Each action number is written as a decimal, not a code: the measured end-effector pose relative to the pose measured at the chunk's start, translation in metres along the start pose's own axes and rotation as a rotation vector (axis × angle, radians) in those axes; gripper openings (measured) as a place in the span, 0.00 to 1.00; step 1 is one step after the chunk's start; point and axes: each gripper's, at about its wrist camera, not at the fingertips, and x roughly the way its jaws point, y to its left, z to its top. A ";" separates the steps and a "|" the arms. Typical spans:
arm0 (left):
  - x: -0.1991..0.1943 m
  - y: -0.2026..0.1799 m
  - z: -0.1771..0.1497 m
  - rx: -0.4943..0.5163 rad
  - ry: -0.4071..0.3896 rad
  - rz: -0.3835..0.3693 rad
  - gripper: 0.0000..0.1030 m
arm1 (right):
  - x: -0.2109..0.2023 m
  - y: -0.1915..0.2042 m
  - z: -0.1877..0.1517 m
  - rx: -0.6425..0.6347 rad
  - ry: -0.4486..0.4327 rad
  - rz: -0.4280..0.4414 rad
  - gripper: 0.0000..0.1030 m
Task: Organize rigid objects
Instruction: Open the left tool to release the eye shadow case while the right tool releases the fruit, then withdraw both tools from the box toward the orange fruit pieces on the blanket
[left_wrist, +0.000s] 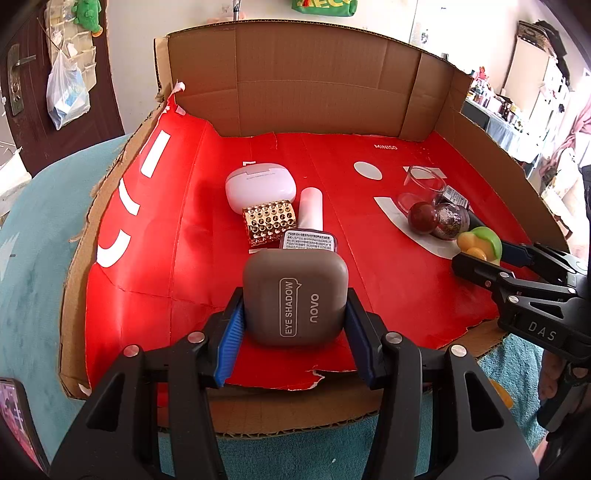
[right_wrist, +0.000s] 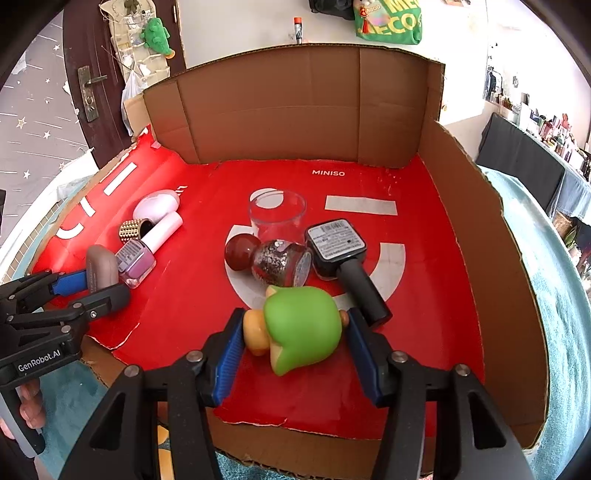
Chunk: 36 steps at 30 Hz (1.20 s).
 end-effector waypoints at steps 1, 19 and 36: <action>0.000 0.000 0.000 0.000 0.000 0.000 0.47 | 0.000 0.000 0.000 0.001 0.000 0.000 0.55; -0.001 0.000 0.001 -0.003 0.001 0.005 0.58 | -0.001 -0.002 0.001 0.013 0.005 0.006 0.55; -0.020 -0.007 -0.003 0.000 -0.054 0.026 0.75 | -0.023 -0.002 -0.003 0.023 -0.043 0.028 0.67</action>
